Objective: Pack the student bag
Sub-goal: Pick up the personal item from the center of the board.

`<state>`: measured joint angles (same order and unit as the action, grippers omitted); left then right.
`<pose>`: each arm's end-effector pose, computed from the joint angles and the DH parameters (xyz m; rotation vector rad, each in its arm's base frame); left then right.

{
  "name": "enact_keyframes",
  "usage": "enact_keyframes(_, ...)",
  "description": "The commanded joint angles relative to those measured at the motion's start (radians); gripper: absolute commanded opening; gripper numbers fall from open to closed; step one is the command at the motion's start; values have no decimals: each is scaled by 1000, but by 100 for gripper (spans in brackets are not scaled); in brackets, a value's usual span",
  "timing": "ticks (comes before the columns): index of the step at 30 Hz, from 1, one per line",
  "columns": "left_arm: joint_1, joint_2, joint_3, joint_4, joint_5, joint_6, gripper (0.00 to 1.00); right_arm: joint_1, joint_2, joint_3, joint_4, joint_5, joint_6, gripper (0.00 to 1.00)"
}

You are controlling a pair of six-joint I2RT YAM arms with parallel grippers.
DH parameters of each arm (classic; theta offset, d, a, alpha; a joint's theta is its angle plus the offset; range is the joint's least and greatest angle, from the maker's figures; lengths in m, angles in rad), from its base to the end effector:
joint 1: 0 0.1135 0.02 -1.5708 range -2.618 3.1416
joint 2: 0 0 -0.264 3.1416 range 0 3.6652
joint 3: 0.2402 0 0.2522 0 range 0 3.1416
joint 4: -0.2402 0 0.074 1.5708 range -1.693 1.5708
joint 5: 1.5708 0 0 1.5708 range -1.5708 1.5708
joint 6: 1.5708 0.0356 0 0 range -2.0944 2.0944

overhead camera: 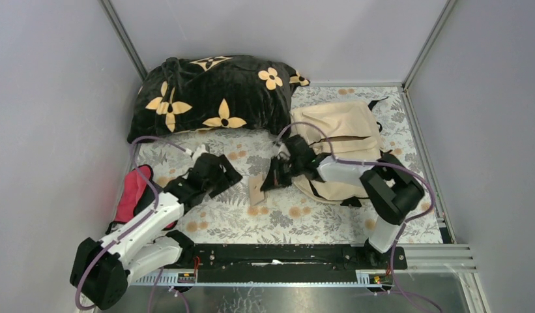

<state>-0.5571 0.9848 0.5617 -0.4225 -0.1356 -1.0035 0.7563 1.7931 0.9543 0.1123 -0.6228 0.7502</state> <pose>0.1676 -0.0987 0.2058 -0.6115 2.4053 -0.5424 0.2501 0.2645 0.1605 -0.3804 2.5757 1.3967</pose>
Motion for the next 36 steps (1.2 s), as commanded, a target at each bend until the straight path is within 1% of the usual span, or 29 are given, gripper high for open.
enact_keyframes(1, 52, -58, 71, -14, 84, 136, 84, -99, -152, -25, 74, -60, 17, 0)
enact_keyframes(3, 70, -70, 72, 27, 176, 171, 89, -120, -178, -28, 75, -73, 15, 0)
enact_keyframes(5, 86, -77, 61, 68, 268, 184, 96, -131, -197, -32, 81, -87, 16, 0)
enact_keyframes(6, 95, -79, 49, 111, 325, 188, 98, -135, -204, -34, 90, -97, 18, 0)
enact_keyframes(9, 138, -78, 0, 214, 474, 165, 99, -139, -231, -55, 153, -131, 42, 0)
enact_keyframes(12, 180, -84, -52, 306, 589, 130, 99, -144, -250, -80, 225, -175, 65, 0)
enact_keyframes(15, 244, -99, -98, 394, 730, 106, 99, -147, -265, -105, 300, -226, 95, 0)
enact_keyframes(18, 299, -100, -141, 486, 873, 83, 99, -153, -266, -136, 403, -290, 157, 0)
enact_keyframes(22, 318, -74, -185, 594, 963, 37, 98, -156, -243, -171, 627, -365, 301, 0)
enact_keyframes(26, 320, -75, -223, 743, 1000, -49, 96, -156, -220, -181, 701, -378, 351, 0)
enact_keyframes(29, 320, -56, -255, 865, 1002, -128, 91, -156, -202, -184, 744, -377, 379, 0)
enact_keyframes(31, 321, -40, -282, 957, 1000, -189, 82, -156, -191, -187, 762, -377, 395, 0)
enact_keyframes(33, 321, -28, -295, 1001, 991, -220, 68, -156, -182, -187, 760, -376, 402, 0)
enact_keyframes(36, 322, -34, -297, 1004, 962, -234, 45, -155, -181, -188, 712, -364, 373, 0)
